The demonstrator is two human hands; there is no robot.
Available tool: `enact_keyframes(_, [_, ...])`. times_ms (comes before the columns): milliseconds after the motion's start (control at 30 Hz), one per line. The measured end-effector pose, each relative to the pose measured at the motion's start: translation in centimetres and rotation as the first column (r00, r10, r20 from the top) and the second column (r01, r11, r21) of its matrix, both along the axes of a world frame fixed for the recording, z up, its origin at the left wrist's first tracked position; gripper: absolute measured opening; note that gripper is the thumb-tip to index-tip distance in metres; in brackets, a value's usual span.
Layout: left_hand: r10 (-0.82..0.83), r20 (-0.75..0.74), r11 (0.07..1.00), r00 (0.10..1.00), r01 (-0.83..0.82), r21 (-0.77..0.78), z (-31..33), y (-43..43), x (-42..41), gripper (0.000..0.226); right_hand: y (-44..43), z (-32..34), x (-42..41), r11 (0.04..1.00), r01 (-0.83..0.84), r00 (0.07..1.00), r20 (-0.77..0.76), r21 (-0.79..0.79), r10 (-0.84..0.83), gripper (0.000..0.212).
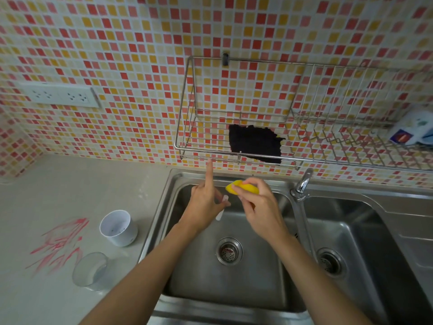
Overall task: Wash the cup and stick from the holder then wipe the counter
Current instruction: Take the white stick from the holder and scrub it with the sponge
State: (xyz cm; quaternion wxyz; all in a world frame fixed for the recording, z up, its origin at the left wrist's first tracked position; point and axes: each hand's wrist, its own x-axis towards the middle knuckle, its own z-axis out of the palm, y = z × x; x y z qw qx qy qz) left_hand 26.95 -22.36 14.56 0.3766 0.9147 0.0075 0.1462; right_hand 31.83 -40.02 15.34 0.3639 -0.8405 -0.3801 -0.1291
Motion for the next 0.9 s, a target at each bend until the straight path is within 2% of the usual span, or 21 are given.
enact_keyframes(133, [0.018, -0.015, 1.000, 1.000, -0.018, -0.005, -0.1, -0.1, -0.1, 0.117, 0.4, -0.6, -0.3, 0.998, -0.020, 0.999, 0.024, -0.063, 0.022, 0.037])
enact_keyframes(233, [0.029, -0.047, 0.998, 0.998, -0.032, -0.063, 0.0, -0.2, -0.1, 0.113, 0.1, -0.7, -0.2, 1.000, 0.019, 1.000, -0.012, 0.009, -0.019, 0.038])
enact_keyframes(333, [0.029, -0.034, 0.999, 0.999, -0.030, -0.033, 0.2, -0.3, -0.2, 0.112, 0.2, -0.7, -0.5, 0.999, -0.034, 0.999, 0.023, -0.029, 0.035, 0.039])
enact_keyframes(433, [0.035, -0.062, 0.998, 0.997, -0.039, -0.058, 0.3, -0.4, -0.3, 0.112, 0.0, -0.9, -0.2, 0.999, 0.019, 1.000, 0.015, -0.046, -0.018, 0.038])
enact_keyframes(567, [0.040, -0.064, 0.999, 0.997, -0.042, -0.032, 0.0, -0.6, -0.4, 0.106, 0.0, -1.1, -0.5, 0.998, 0.000, 1.000, 0.029, -0.057, 0.001, 0.037])
enact_keyframes(633, [0.058, -0.068, 0.998, 0.996, -0.059, -0.011, -0.3, -0.3, -0.3, 0.091, -0.3, -1.3, -0.1, 0.997, 0.074, 0.997, -0.004, -0.039, -0.074, 0.037])
enact_keyframes(700, [0.087, -0.061, 0.996, 0.994, -0.085, 0.026, -0.5, 0.2, -0.3, 0.059, -0.8, -1.3, 0.3, 0.987, 0.161, 0.985, -0.058, 0.022, -0.160, 0.038])
enact_keyframes(767, [0.135, -0.094, 0.991, 0.986, -0.136, -0.012, -0.3, 0.4, -0.4, 0.026, -1.0, -1.3, 0.0, 0.978, 0.200, 0.978, -0.079, 0.052, -0.195, 0.038])
enact_keyframes(833, [0.196, -0.159, 0.972, 0.968, -0.214, -0.101, 0.0, 0.4, -0.5, 0.016, -0.9, -1.4, -0.8, 0.975, 0.213, 0.975, -0.080, 0.062, -0.208, 0.038])
enact_keyframes(900, [0.266, -0.207, 0.937, 0.942, -0.303, -0.176, 0.2, 0.3, -0.3, 0.020, -0.7, -1.6, -1.5, 0.964, 0.253, 0.965, -0.095, 0.083, -0.245, 0.039])
